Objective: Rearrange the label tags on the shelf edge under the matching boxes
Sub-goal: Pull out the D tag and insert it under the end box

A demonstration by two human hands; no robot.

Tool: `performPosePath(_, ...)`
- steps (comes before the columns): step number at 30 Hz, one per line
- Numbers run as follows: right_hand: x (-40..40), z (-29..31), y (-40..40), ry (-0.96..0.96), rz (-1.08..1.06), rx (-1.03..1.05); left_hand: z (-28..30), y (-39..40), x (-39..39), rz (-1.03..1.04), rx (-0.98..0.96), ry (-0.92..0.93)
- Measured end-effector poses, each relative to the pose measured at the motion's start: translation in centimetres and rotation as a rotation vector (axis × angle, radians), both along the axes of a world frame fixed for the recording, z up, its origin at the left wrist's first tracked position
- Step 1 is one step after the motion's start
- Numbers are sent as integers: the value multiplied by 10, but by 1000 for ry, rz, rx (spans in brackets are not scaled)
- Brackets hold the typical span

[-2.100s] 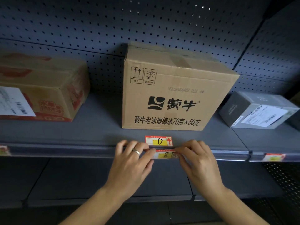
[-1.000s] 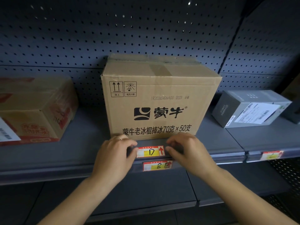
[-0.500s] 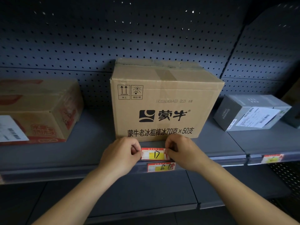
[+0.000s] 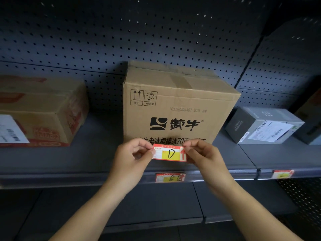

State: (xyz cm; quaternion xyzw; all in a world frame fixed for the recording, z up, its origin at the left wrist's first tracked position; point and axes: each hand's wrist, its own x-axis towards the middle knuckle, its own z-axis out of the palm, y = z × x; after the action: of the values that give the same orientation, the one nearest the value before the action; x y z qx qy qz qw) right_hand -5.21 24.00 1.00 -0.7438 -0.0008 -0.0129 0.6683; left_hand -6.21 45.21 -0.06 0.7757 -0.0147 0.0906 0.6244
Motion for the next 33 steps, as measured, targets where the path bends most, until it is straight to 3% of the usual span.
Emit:
performPosePath(7, -22, 7, -28, 114, 81, 297, 16, -24, -24, 11, -3, 8)
performPosePath(14, -52, 16, -99, -62, -10, 181, 27, -100, -57, -15, -7, 80)
performPosePath(25, -95, 20, -259, 14, -11, 360, 37, -266, -97, -74, -144, 88)
performPosePath(33, -83, 14, -298, -23, -38, 413, 42, -312, -80, -93, -321, 197)
